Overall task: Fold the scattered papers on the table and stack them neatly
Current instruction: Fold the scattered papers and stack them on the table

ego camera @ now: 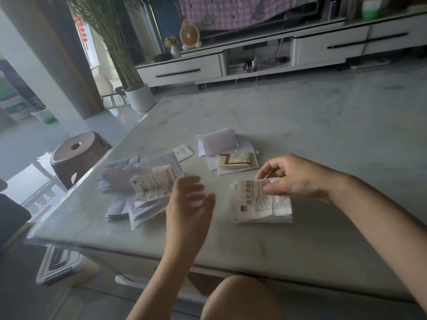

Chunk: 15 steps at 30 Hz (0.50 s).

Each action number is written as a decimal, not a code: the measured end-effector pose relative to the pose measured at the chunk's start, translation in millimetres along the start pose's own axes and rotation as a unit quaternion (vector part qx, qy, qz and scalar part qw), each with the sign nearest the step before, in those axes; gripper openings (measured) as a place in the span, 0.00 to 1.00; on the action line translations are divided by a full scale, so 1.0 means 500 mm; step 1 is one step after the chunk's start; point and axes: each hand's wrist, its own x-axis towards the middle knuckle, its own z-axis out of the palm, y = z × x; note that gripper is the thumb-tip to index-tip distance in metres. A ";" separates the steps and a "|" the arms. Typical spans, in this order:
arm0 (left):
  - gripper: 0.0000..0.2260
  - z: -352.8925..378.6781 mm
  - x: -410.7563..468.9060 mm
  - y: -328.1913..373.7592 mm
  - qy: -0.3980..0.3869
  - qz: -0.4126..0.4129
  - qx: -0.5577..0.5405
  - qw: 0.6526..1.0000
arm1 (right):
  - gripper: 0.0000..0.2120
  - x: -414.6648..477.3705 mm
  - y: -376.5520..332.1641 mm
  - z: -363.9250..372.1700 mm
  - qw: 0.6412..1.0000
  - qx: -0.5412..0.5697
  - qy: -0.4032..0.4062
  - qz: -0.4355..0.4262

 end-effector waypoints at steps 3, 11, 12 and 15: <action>0.07 0.030 -0.007 0.006 -0.039 0.212 0.171 0.961 | 0.08 0.002 0.006 0.007 0.995 -0.097 0.016 -0.012; 0.26 0.099 -0.007 -0.051 -0.188 0.261 0.318 0.892 | 0.17 -0.023 0.043 0.088 0.889 -0.377 0.228 -0.120; 0.30 0.100 -0.007 -0.052 -0.202 0.257 0.334 0.884 | 0.16 -0.028 0.049 0.105 0.879 -0.370 0.260 -0.151; 0.33 0.095 -0.006 -0.054 -0.254 0.242 0.372 0.859 | 0.24 -0.040 0.067 0.142 0.895 -0.359 0.206 -0.163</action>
